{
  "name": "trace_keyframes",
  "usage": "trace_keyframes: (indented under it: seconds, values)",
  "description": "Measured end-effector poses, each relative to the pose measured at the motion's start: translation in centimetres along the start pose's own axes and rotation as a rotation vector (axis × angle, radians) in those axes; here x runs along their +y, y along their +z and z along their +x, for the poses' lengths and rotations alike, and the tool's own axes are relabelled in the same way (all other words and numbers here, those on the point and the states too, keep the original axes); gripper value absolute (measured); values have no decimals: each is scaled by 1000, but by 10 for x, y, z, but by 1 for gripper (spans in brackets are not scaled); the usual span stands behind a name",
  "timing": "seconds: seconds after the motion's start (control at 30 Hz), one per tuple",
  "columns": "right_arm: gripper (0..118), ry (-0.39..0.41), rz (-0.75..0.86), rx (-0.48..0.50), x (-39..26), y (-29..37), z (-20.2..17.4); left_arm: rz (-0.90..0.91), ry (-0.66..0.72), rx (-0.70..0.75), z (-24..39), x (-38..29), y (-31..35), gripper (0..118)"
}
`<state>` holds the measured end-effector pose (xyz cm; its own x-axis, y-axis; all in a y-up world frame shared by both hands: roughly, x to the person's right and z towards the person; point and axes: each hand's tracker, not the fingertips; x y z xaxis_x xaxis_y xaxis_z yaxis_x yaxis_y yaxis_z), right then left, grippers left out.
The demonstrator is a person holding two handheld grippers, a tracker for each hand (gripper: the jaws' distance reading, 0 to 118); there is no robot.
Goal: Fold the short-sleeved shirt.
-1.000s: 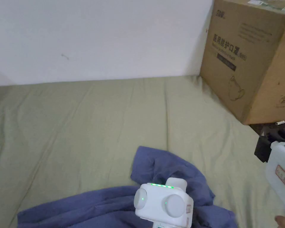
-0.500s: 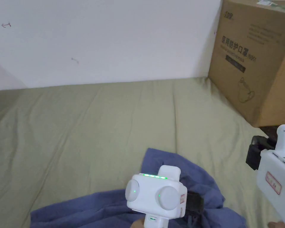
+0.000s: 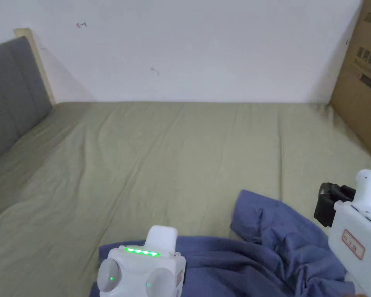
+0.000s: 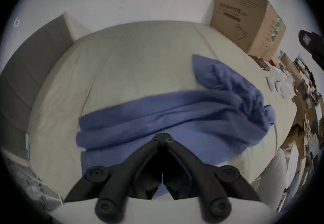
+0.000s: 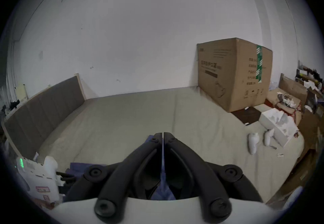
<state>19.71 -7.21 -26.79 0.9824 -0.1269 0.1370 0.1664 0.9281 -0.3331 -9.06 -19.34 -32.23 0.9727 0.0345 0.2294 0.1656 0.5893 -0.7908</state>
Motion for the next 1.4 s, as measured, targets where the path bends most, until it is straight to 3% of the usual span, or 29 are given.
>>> trace_keyframes:
  seconds: [0.13, 0.3, 0.43, 0.47, 0.5, 0.53, 0.57, 0.6, 0.63, 0.67, 0.77, 0.9, 0.97, 1.0, 1.03, 1.1, 1.17, 1.2, 1.23, 1.33, 1.4]
  values:
    - [3, -134, 31, 166, -9, -13, -3, -1, 69, 30, -25, -5, 0, 0]
    - [4, -45, -28, 96, -17, -31, -17, 36, 11, 102, -39, 0, 3, 0]
    - [4, 38, -55, 40, -28, -40, -28, 57, 57, 115, -68, 12, -3, 0]
    - [4, 42, -59, 35, -30, -42, -30, 62, 68, 120, -77, 18, -3, 7]
    - [4, 42, -64, 34, -31, -45, -30, 56, 78, 131, -87, 24, -5, 28]
    - [4, 37, -70, 37, -33, -47, -31, 57, 116, 166, -98, 30, -8, 28]
    - [4, 31, -74, 33, -34, -49, -31, 58, 146, 188, -111, 37, -14, 38]
    - [4, 25, -77, 28, -35, -52, -31, 38, 179, 174, -125, 45, -22, 61]
    - [4, 23, -79, 24, -36, -55, -31, 9, 210, 162, -138, 52, -32, 106]
    - [4, 21, -84, 19, -36, -58, -31, -10, 238, 159, -147, 56, -39, 118]
    - [4, 26, -95, 7, -38, -65, -30, -15, 296, 173, -160, 70, -50, 113]
    - [4, 38, -114, -8, -41, -72, -28, -92, 259, 128, -162, 64, -87, 113]
    - [4, 34, -124, -7, -42, -74, -27, -148, 231, 156, -158, 61, -103, 106]
    - [4, 31, -132, -7, -43, -75, -26, -176, 217, 171, -160, 57, -112, 94]
    - [4, 28, -140, -4, -43, -76, -25, -189, 221, 169, -160, 52, -118, 71]
    - [4, 25, -146, 1, -46, -76, -23, -150, 226, 173, -157, 45, -116, 70]
    - [4, 25, -152, -3, -47, -77, -21, -158, 218, 174, -156, 48, -111, 58]
    - [4, 26, -155, -4, -47, -76, -19, -159, 226, 179, -155, 50, -108, 42]
    - [4, 26, -155, -6, -47, -75, -16, -146, 240, 191, -154, 51, -103, 1]
    - [4, 32, -154, -17, -46, -69, -1, -134, 258, 201, -153, 54, -92, 1]
    - [4, -19, -159, 2, -43, -65, 20, -126, 196, 223, -150, 55, -92, 1]
